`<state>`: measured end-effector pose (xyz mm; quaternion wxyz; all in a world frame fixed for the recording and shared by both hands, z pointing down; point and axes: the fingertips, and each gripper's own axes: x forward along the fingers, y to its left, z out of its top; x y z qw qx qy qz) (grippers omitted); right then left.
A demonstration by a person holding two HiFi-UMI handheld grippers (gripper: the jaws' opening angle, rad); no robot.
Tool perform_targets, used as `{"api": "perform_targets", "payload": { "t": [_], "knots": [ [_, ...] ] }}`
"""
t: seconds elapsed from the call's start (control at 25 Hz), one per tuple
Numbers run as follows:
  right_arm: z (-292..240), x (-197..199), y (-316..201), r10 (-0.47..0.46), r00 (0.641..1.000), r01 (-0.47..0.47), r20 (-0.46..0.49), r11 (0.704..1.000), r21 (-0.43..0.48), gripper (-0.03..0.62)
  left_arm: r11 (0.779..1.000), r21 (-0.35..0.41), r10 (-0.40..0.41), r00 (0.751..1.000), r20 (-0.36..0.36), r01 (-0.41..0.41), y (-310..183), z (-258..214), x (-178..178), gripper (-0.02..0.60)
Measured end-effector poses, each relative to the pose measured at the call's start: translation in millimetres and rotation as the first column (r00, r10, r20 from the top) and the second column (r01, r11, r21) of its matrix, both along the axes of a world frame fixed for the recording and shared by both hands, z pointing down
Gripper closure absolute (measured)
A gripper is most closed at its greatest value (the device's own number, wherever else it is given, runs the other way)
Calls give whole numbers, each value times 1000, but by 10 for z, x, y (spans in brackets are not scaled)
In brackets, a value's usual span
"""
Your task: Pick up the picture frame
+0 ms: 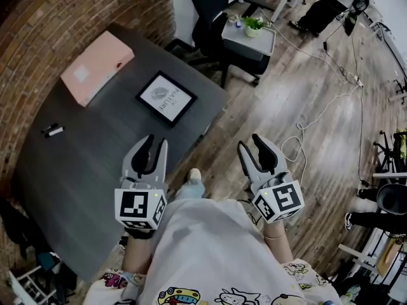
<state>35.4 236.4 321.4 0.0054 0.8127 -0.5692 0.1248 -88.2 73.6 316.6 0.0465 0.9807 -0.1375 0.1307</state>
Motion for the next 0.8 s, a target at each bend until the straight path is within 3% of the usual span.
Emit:
{"api": "perform_targets", "payload": {
  "t": [0.32,0.6,0.8],
  "knots": [
    [28,102,-360,-24,999,24,25,1000,-11,411,999,-33,-2,1000,15,3,-202,70,66,433],
    [133,236,-715,-100,995,101,29,994,-37,401,995,-76,-67,998,17,68,-372,238,47,410],
    [242,425,-1082,-196,980,197,26,978,-62,398,982,-97,-162,987,9,162,-538,325,74,403]
  ]
}}
